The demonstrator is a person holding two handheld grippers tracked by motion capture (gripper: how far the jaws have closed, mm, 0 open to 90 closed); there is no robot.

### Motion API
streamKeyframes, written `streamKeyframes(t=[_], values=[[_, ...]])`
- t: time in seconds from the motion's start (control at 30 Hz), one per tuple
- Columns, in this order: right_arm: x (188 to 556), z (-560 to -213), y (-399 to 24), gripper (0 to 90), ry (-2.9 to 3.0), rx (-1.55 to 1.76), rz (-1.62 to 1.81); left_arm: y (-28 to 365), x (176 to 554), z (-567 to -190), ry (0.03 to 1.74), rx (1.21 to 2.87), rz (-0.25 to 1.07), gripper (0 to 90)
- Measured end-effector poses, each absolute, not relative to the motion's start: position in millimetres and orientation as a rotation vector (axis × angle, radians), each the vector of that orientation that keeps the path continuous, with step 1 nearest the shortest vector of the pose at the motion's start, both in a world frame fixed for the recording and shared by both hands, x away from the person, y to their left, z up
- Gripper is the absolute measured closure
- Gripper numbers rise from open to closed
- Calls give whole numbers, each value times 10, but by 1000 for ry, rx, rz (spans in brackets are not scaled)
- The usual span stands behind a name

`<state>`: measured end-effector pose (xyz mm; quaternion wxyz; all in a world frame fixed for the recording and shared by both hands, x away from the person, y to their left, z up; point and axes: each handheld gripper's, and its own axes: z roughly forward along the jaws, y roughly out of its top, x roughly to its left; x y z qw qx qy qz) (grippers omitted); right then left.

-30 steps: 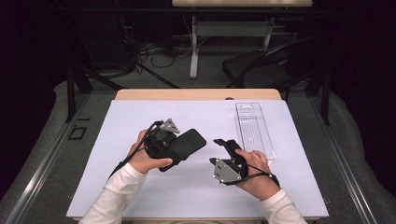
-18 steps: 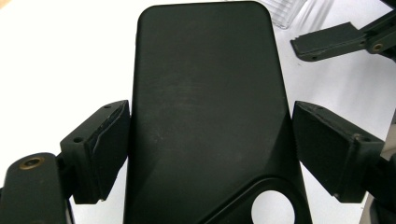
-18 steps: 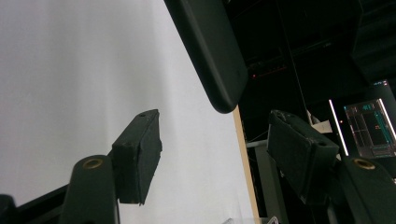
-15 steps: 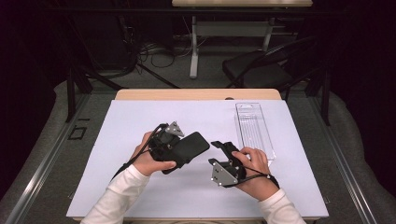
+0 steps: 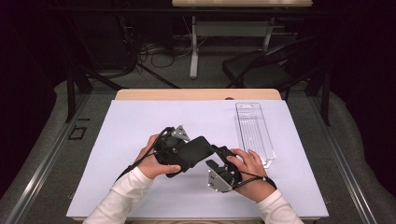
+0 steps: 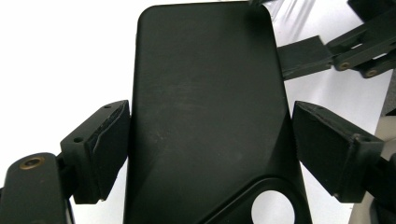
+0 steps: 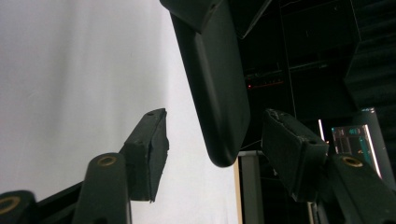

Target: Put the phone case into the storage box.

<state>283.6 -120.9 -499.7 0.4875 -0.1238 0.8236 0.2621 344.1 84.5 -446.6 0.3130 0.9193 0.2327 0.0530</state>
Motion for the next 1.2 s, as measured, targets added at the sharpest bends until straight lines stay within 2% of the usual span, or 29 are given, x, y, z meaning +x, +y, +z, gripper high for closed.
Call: streamKeyframes(t=[0.97,1.2], values=[[2800,-5050,-1135,500,1920,-390,546,703,3303,-4429,548,2415,72,144],[2798,-5071,-1118,543,1894,-412,530,698,3302,-4432,546,2409,56,144]])
